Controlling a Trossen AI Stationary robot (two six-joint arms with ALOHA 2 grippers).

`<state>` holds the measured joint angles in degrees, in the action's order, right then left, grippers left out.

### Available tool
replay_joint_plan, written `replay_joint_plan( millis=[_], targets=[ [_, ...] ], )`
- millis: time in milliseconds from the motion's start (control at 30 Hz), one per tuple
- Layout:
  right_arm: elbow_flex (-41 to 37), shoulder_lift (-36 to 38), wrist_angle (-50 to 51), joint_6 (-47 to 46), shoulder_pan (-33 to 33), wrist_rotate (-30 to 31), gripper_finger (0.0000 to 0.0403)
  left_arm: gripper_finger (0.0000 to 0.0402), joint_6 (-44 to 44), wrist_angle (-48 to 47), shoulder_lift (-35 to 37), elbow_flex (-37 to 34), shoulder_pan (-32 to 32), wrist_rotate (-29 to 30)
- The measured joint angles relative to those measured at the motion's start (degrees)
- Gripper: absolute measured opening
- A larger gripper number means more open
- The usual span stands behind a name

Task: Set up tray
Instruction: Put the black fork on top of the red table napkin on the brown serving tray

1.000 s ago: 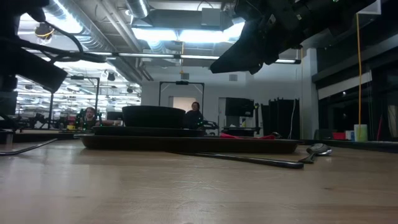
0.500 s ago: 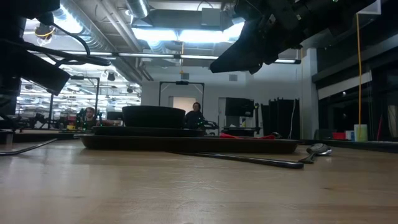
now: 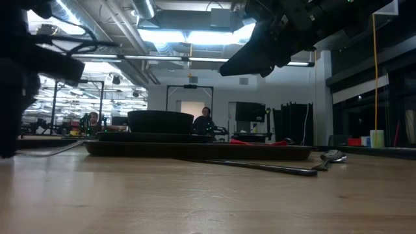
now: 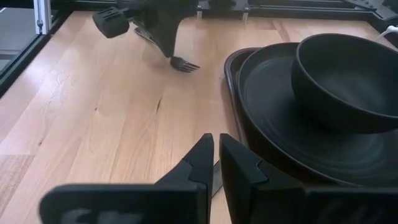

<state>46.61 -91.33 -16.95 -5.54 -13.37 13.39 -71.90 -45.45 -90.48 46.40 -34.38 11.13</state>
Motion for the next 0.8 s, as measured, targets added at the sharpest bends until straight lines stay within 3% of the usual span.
replay_joint_plan(
  millis=[300, 600, 800],
  targets=[
    [0.00, 0.00, 0.02, 0.00, 0.00, 0.00, 0.0032, 0.0007, 0.23, 0.23, 2.92, 0.06, -0.09, 5.44],
    [0.00, 0.00, 0.02, 0.00, 0.00, 0.00, 0.0032, 0.0006, 2.09, 4.32, 8.72, 0.11, -1.59, 20.17],
    [0.00, 0.00, -0.32, 0.00, 0.00, 0.00, 0.0032, 0.0006, 6.99, 9.38, 11.48, 0.17, -2.77, 35.34]
  ],
)
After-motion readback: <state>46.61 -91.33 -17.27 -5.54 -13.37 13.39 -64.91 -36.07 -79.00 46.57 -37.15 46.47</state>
